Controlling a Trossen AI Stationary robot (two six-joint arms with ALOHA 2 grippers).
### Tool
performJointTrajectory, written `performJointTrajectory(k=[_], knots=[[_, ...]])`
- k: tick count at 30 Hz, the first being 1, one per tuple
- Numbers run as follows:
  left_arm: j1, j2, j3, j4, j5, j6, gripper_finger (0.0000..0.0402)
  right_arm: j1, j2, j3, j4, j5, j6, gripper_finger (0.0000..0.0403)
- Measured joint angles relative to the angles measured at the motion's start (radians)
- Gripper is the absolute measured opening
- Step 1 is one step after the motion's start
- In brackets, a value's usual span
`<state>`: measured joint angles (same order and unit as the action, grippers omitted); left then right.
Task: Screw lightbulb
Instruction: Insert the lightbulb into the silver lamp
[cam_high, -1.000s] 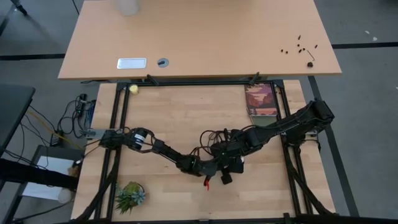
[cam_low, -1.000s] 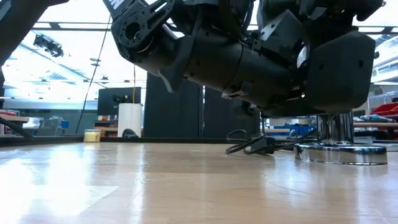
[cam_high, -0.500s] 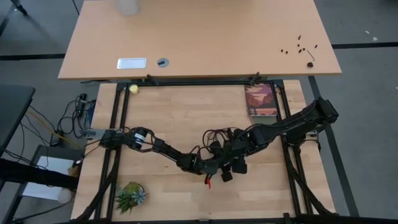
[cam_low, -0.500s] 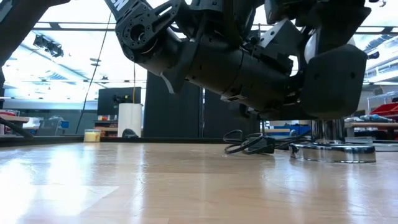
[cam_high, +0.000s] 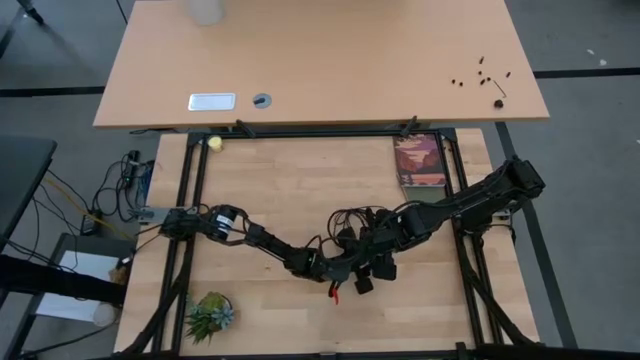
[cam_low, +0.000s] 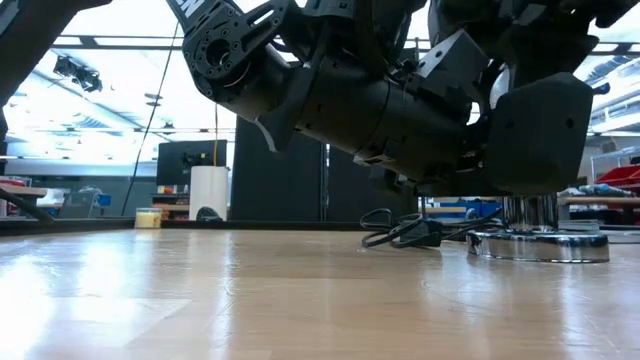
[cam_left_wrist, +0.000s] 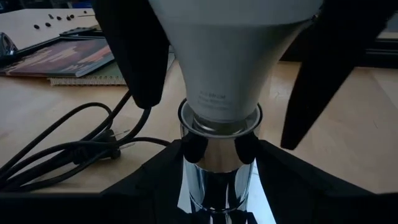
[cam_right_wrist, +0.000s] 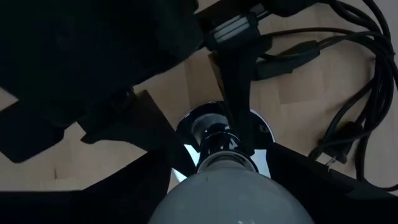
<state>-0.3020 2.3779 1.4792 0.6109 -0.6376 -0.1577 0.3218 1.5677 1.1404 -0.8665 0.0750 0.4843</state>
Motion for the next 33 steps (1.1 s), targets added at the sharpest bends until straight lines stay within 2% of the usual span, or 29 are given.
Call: performJointTrajectory(k=[19,33], knots=[[0.0,0.001,0.0,0.003,0.004,-0.003,0.0203,0.009,0.026,0.005,0.007,0.052,0.559,0.027],[0.001,0.001,0.0,-0.002,0.003,-0.003,0.0203,0.01,0.031,0.085,-0.073,0.058,0.519,0.0275]])
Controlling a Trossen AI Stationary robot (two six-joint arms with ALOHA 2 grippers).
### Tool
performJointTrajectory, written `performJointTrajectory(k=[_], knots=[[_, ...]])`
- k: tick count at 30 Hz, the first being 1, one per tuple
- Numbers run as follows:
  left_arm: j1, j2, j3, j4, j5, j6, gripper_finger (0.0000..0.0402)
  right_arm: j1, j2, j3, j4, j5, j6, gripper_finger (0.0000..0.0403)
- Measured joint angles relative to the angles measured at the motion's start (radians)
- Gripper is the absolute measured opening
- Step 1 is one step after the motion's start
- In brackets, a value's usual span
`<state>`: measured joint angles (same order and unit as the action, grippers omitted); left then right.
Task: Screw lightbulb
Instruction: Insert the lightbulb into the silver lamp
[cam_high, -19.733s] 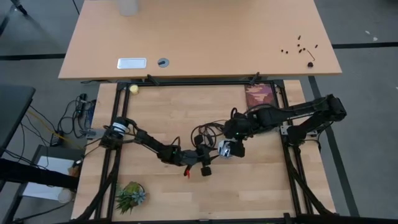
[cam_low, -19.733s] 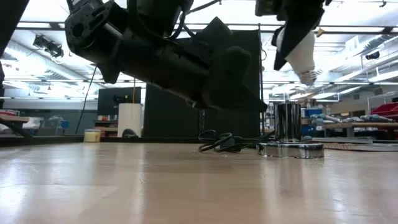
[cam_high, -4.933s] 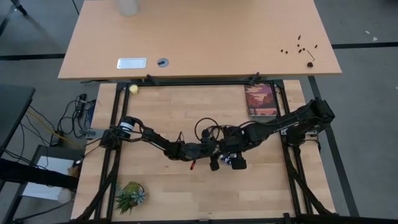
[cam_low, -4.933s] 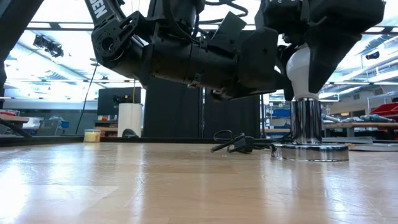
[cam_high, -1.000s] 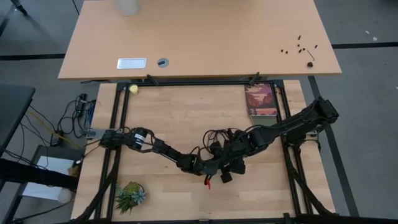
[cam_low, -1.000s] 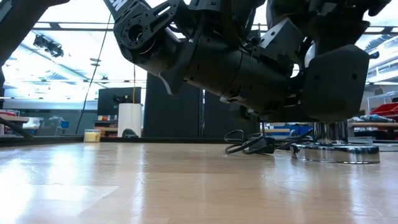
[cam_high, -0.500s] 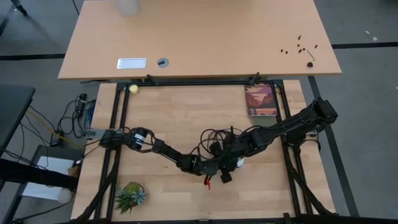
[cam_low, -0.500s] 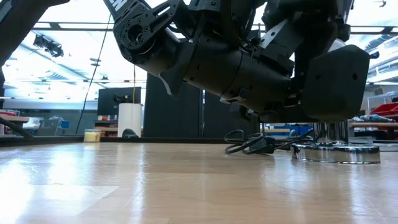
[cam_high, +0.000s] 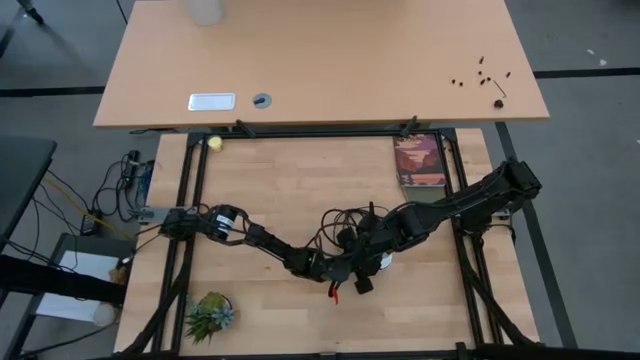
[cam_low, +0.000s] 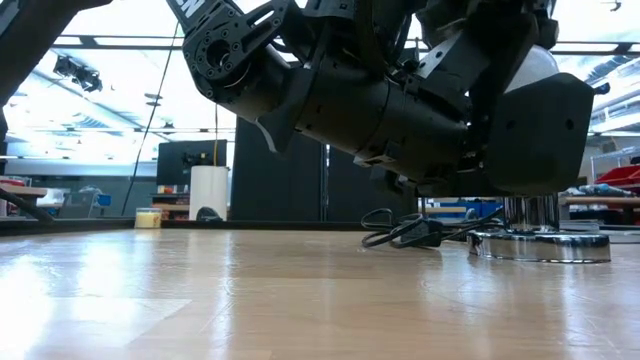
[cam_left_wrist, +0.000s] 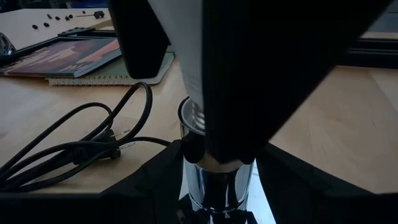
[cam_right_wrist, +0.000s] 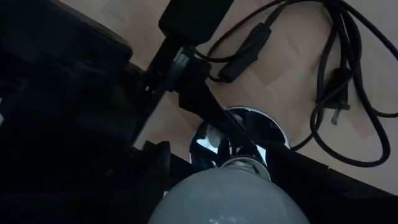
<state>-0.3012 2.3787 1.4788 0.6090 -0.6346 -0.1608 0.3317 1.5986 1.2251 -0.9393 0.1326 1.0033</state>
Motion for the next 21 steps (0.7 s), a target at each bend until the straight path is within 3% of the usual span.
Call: performJointTrajectory(k=[10,21], knots=[[0.0,0.0,0.0,-0.002,0.0,0.001,0.0204,0.0,-0.001,0.0,-0.006,0.002,-0.062,0.0279],[-0.001,0.0,0.0,-0.009,0.0,0.003,0.0205,0.0,-0.006,0.001,-0.007,-0.024,-0.108,0.0329]])
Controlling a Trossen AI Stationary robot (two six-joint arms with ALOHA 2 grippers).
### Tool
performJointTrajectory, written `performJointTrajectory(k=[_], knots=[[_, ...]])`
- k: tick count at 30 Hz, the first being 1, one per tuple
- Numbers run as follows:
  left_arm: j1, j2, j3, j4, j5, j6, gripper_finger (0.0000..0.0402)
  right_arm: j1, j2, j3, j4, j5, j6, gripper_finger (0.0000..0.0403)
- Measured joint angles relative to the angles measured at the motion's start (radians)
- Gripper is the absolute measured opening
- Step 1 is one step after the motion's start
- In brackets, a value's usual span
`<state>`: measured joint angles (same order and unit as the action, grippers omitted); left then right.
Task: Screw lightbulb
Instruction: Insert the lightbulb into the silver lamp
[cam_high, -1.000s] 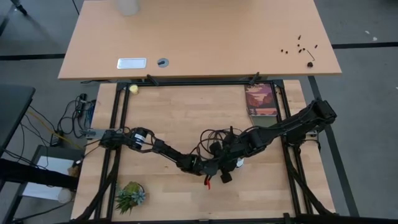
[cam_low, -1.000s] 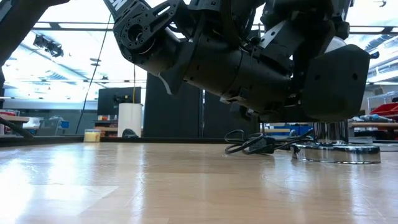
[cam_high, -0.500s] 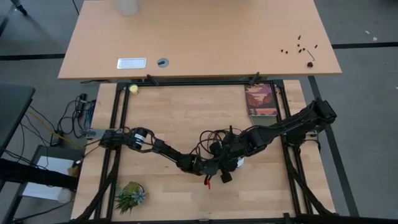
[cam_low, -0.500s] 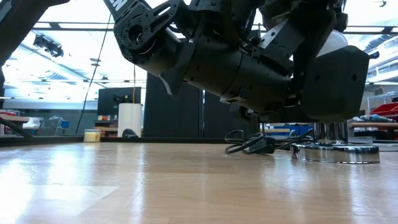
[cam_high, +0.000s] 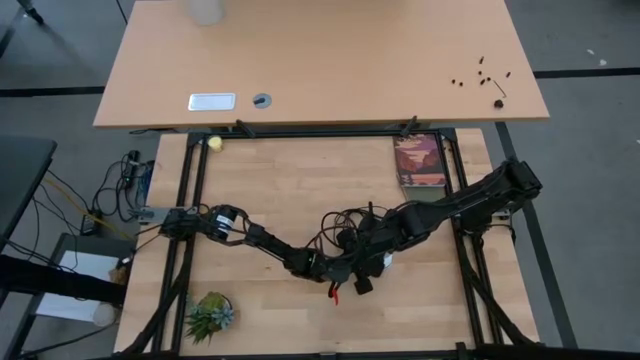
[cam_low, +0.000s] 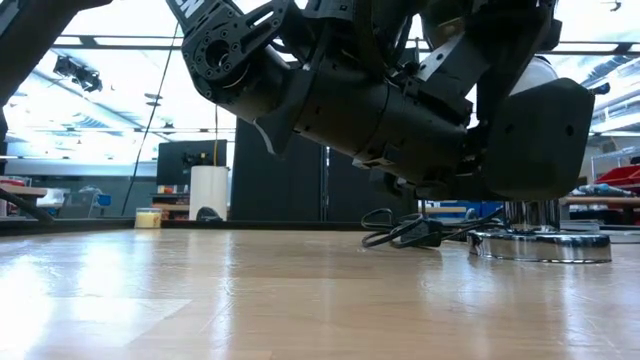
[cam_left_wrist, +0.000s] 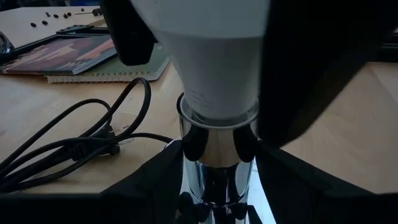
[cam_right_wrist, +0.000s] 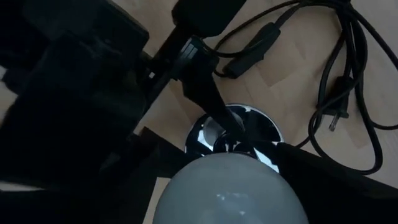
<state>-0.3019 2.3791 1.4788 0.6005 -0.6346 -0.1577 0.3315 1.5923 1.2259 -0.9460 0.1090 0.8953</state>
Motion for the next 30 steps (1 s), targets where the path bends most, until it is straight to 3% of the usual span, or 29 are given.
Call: performJointTrajectory(k=[18,24,30], knots=[[-0.001,0.0,0.0,-0.004,-0.001,-0.003,0.0205,-0.014,-0.051,0.043,-0.013,-0.012,-0.091,0.0331],[-0.003,0.0,0.0,-0.015,0.0,-0.003,0.0205,-0.028,-0.051,0.136,-0.086,-0.011,-0.188,0.033],[-0.006,0.0,0.0,-0.023,0.0,-0.006,0.0205,-0.016,-0.052,0.25,-0.168,-0.011,-0.42,0.0323]])
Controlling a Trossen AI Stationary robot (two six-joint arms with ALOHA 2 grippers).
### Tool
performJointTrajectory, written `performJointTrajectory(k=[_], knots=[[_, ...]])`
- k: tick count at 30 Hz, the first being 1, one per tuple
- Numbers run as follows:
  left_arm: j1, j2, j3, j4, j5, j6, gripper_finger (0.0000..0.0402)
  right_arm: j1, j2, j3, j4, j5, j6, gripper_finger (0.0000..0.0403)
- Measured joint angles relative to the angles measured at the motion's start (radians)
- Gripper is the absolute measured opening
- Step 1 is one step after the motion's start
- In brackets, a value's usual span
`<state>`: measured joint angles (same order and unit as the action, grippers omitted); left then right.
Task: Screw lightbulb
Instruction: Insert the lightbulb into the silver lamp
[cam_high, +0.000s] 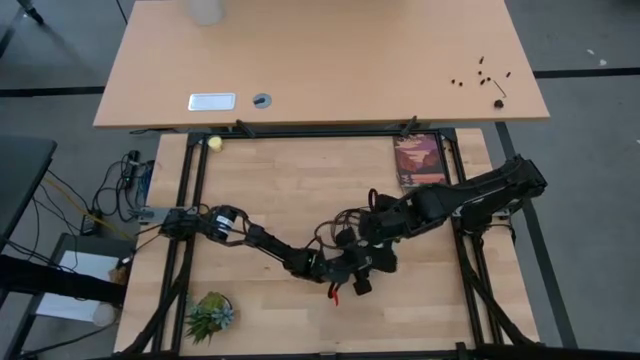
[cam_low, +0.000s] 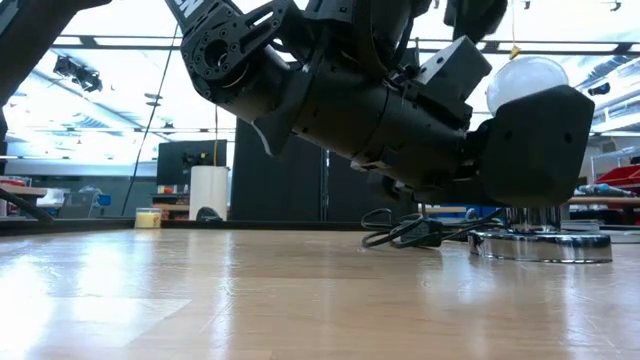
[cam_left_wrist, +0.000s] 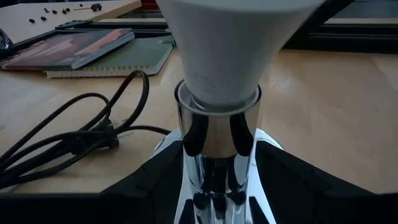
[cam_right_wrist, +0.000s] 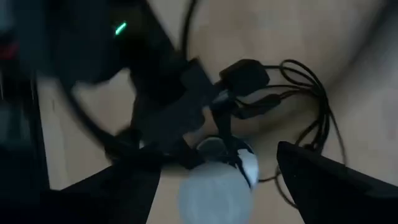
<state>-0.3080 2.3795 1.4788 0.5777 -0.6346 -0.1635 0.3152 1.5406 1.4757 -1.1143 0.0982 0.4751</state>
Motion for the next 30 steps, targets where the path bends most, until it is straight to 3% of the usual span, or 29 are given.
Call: performJointTrajectory(k=[8,12,20,30], knots=[[-0.001,0.0,0.0,0.003,0.0,-0.006,0.0205,0.087,0.004,0.018,-0.114,-0.013,-0.454,0.0313],[-0.001,0.0,0.0,0.009,0.0,-0.006,0.0205,0.098,0.008,0.017,-0.15,-0.006,-0.594,0.0311],[-0.001,0.0,0.0,0.049,0.052,-0.031,0.0213,0.075,0.032,0.012,-0.197,-0.005,-0.654,0.031],[0.007,0.0,0.0,0.077,0.09,-0.019,0.0286,0.065,0.044,0.012,-0.204,-0.013,-0.643,0.031]])
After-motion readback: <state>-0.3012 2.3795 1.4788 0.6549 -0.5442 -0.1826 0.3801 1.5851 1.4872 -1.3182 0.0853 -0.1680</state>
